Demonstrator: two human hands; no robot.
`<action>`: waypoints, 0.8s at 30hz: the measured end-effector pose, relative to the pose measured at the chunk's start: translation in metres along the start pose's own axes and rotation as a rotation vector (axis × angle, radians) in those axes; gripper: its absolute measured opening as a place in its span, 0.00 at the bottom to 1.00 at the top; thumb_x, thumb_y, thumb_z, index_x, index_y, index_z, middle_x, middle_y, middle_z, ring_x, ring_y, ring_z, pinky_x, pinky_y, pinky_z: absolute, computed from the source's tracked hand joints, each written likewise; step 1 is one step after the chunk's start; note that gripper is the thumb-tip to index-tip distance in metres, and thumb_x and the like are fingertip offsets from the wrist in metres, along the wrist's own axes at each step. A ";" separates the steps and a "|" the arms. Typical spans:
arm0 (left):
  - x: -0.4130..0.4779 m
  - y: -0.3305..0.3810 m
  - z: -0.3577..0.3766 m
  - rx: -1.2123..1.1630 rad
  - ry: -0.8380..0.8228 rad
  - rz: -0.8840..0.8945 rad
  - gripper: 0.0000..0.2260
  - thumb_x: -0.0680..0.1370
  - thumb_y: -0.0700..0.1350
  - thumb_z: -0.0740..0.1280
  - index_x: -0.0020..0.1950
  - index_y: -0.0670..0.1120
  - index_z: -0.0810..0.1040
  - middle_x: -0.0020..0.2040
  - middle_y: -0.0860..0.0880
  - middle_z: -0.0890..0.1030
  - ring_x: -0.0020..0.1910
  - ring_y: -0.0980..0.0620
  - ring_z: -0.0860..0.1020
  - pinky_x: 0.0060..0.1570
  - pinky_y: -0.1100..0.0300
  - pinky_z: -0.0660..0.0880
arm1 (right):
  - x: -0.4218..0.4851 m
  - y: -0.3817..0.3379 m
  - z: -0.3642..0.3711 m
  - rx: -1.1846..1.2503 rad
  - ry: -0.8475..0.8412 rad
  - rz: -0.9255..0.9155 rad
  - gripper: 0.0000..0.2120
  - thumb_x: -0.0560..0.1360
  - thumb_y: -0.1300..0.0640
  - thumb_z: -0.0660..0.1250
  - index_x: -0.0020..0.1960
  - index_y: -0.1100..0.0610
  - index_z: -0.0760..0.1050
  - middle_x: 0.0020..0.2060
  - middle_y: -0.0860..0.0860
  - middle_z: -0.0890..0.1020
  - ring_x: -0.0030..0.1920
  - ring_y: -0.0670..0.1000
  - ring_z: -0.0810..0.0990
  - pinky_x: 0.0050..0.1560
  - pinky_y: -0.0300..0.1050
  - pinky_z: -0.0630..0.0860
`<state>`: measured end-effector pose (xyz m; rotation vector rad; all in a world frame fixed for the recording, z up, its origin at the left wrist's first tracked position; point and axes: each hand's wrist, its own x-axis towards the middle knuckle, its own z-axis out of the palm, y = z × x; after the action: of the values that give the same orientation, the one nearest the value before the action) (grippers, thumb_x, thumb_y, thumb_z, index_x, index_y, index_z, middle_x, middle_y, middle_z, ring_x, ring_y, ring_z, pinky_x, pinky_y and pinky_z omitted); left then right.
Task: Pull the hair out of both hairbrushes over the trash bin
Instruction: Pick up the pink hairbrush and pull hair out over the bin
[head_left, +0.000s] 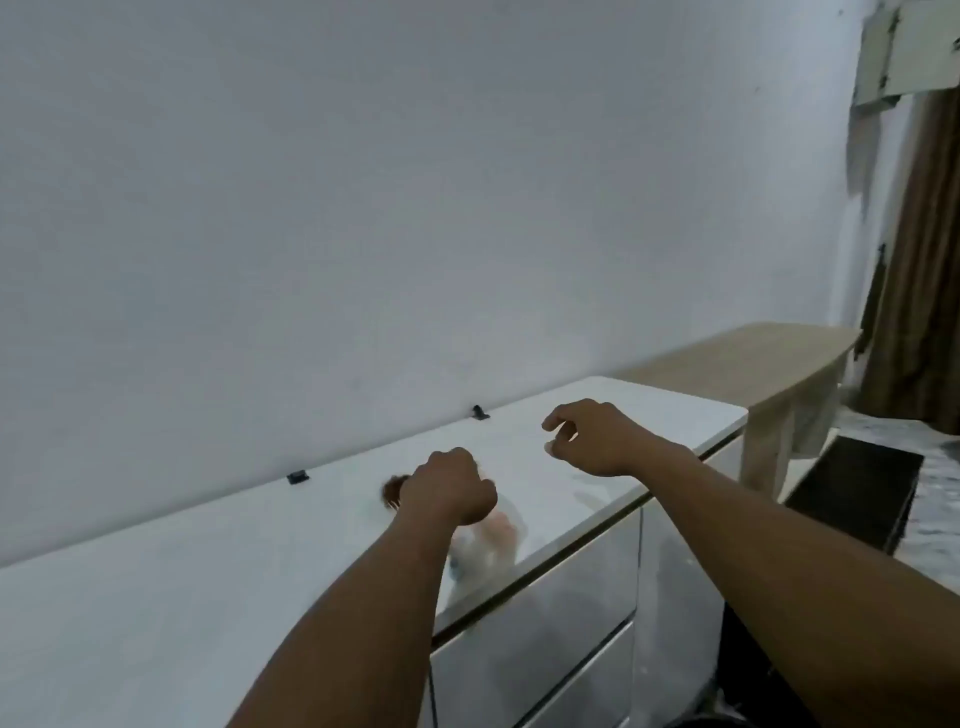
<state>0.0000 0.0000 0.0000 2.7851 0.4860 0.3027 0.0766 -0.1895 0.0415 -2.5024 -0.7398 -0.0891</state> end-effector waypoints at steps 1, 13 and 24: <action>0.001 0.001 0.003 0.024 -0.010 -0.013 0.21 0.79 0.53 0.62 0.71 0.50 0.75 0.68 0.47 0.76 0.64 0.45 0.77 0.49 0.56 0.67 | 0.003 0.001 0.002 0.004 -0.008 0.005 0.18 0.77 0.48 0.68 0.65 0.50 0.76 0.56 0.49 0.81 0.58 0.50 0.77 0.57 0.42 0.70; 0.042 0.017 0.046 0.041 0.013 -0.183 0.18 0.76 0.52 0.68 0.63 0.45 0.78 0.58 0.47 0.80 0.58 0.45 0.80 0.44 0.56 0.71 | 0.054 0.044 0.025 0.005 -0.093 0.092 0.15 0.77 0.49 0.67 0.63 0.50 0.77 0.55 0.49 0.79 0.57 0.50 0.76 0.62 0.46 0.72; 0.022 0.065 0.053 -0.308 0.122 -0.022 0.12 0.75 0.53 0.66 0.48 0.44 0.74 0.40 0.49 0.76 0.42 0.46 0.77 0.36 0.57 0.69 | 0.018 0.078 -0.006 0.166 0.053 0.209 0.21 0.76 0.44 0.68 0.64 0.54 0.77 0.59 0.53 0.82 0.57 0.54 0.81 0.56 0.51 0.79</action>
<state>0.0529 -0.0640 -0.0254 2.4709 0.4556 0.5000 0.1331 -0.2393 0.0139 -2.3926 -0.4418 -0.0185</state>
